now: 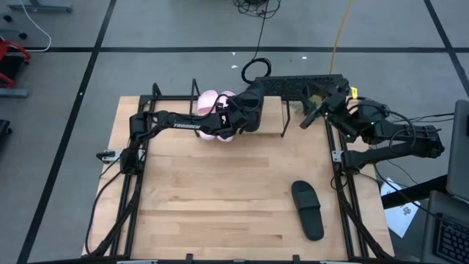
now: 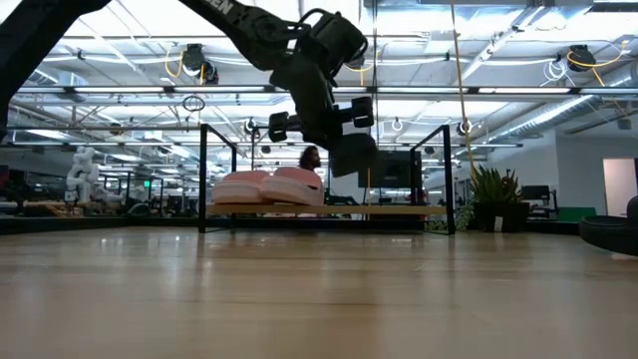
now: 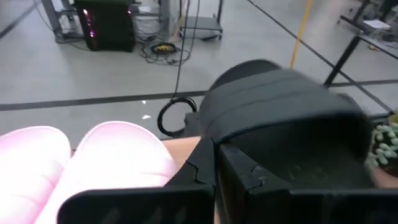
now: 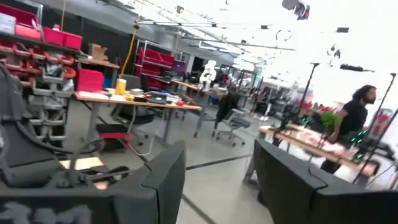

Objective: Pick and place slides into the shelf
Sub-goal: Put the top black slipper on the shelf

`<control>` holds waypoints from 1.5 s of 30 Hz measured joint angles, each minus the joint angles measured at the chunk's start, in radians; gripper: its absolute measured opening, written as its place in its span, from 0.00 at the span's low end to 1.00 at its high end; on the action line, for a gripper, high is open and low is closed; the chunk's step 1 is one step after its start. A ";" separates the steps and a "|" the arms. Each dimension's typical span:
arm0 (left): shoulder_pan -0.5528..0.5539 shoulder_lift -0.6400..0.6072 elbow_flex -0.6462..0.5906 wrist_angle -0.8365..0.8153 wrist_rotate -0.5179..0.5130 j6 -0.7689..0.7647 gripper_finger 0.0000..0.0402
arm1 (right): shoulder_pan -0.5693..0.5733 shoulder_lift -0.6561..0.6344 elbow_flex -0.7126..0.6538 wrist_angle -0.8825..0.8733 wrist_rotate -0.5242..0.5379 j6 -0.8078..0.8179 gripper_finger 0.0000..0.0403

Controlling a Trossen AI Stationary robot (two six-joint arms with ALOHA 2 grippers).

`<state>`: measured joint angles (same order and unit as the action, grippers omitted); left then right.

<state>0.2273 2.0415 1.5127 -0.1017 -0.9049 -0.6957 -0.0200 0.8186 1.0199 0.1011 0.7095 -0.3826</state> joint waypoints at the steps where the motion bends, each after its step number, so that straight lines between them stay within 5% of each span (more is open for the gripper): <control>1: -0.002 0.000 0.000 0.000 -0.005 -0.002 0.00 | 0.000 -0.006 0.000 0.000 0.000 -0.012 0.45; 45: 0.004 0.089 0.002 -0.090 0.020 -0.126 0.00 | 0.000 -0.036 0.000 -0.008 0.000 -0.057 0.45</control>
<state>0.2310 2.1300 1.5143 -0.1917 -0.8850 -0.8222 -0.0200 0.7826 1.0199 0.0929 0.7097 -0.4393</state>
